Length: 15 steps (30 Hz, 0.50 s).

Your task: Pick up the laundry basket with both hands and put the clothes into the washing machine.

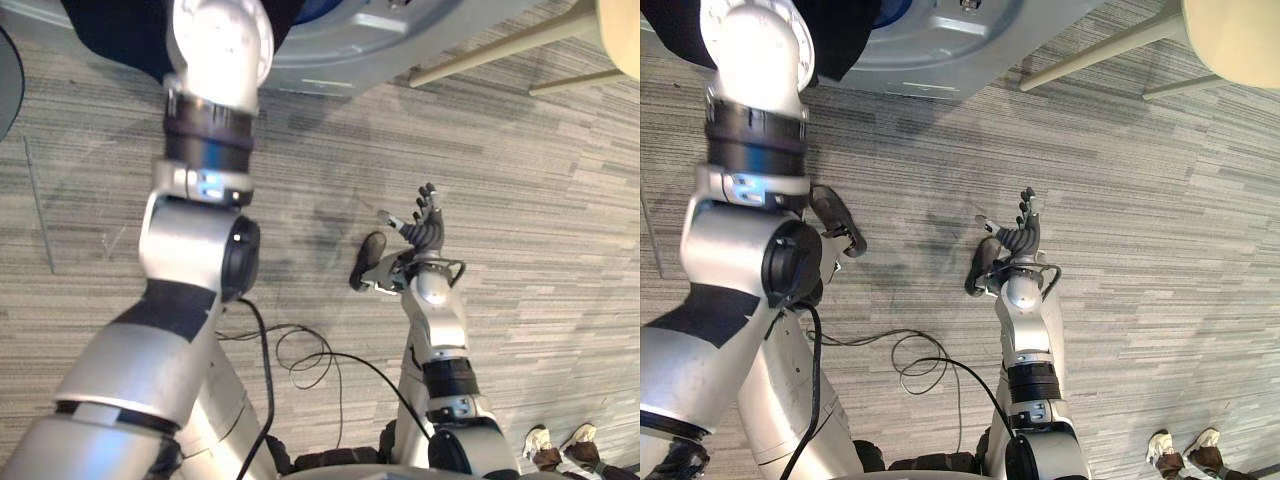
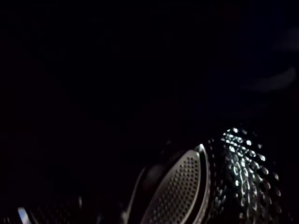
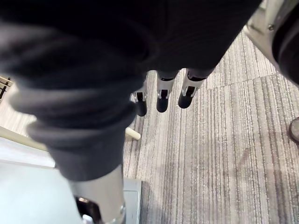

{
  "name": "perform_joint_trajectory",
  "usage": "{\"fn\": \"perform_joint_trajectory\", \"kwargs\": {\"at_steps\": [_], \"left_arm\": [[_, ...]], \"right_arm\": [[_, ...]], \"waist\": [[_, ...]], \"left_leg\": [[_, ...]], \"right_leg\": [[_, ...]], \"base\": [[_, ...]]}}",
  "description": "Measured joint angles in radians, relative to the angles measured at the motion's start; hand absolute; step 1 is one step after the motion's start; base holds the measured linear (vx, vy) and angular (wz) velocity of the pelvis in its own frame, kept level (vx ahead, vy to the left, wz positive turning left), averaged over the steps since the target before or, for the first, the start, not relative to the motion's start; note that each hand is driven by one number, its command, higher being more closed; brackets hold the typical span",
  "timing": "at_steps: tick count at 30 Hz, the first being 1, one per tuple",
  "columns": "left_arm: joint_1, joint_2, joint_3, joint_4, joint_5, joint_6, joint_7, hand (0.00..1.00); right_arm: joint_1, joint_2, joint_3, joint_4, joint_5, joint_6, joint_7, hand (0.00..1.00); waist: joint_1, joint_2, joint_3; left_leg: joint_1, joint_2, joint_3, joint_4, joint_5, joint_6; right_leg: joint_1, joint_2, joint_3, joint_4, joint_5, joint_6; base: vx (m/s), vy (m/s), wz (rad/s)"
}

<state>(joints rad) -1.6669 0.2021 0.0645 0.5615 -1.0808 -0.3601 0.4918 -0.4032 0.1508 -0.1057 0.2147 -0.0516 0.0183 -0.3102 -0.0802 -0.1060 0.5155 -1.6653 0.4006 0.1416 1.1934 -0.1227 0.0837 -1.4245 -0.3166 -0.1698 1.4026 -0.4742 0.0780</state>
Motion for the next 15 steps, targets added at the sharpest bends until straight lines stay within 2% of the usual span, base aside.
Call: {"fn": "perform_joint_trajectory", "kwargs": {"at_steps": [4,9,12,14,15], "left_arm": [[-0.097,0.08,-0.035,0.023,-0.011,-0.004,0.008,1.0],[-0.171,0.143,-0.095,0.037,-0.002,-0.015,0.016,1.0],[-0.196,0.155,-0.133,0.077,0.101,0.016,0.007,1.0],[-0.197,0.157,-0.207,0.13,0.261,0.094,-0.018,1.0],[-0.197,0.157,-0.231,0.141,0.294,0.112,-0.026,1.0]], "right_arm": [[0.003,0.003,0.0,-0.038,0.0,0.014,0.003,0.0],[0.023,0.0,-0.012,-0.125,-0.002,0.013,0.002,0.0],[0.028,-0.003,-0.013,-0.125,-0.02,0.01,0.002,0.0],[0.037,-0.004,-0.013,-0.126,-0.031,-0.007,0.004,0.0],[0.043,-0.005,-0.013,-0.126,-0.035,-0.013,0.004,0.0]], "waist": [[-0.018,-0.001,-0.001],[-0.017,-0.004,-0.002],[-0.017,-0.019,-0.012],[-0.016,-0.037,-0.024],[-0.016,-0.039,-0.025]], "left_leg": [[-0.01,0.004,0.009,-0.008,0.0,0.0],[-0.034,0.004,0.007,-0.013,0.0,0.002],[-0.035,0.007,0.011,-0.009,-0.001,0.008],[-0.038,0.016,0.012,-0.009,-0.01,0.012],[-0.039,0.016,0.012,-0.011,-0.013,0.009]], "right_leg": [[-0.017,0.002,0.006,-0.009,0.002,0.001],[-0.03,0.006,-0.006,-0.036,0.005,0.005],[-0.025,0.007,-0.011,-0.048,0.005,0.006],[-0.022,0.008,-0.018,-0.059,0.005,0.006],[-0.021,0.008,-0.02,-0.062,0.005,0.006]], "base": [[0.02,-0.01,-0.04],[0.07,0.001,-0.07],[0.07,0.006,-0.06],[0.08,0.012,-0.09],[0.06,0.018,-0.06]]}}
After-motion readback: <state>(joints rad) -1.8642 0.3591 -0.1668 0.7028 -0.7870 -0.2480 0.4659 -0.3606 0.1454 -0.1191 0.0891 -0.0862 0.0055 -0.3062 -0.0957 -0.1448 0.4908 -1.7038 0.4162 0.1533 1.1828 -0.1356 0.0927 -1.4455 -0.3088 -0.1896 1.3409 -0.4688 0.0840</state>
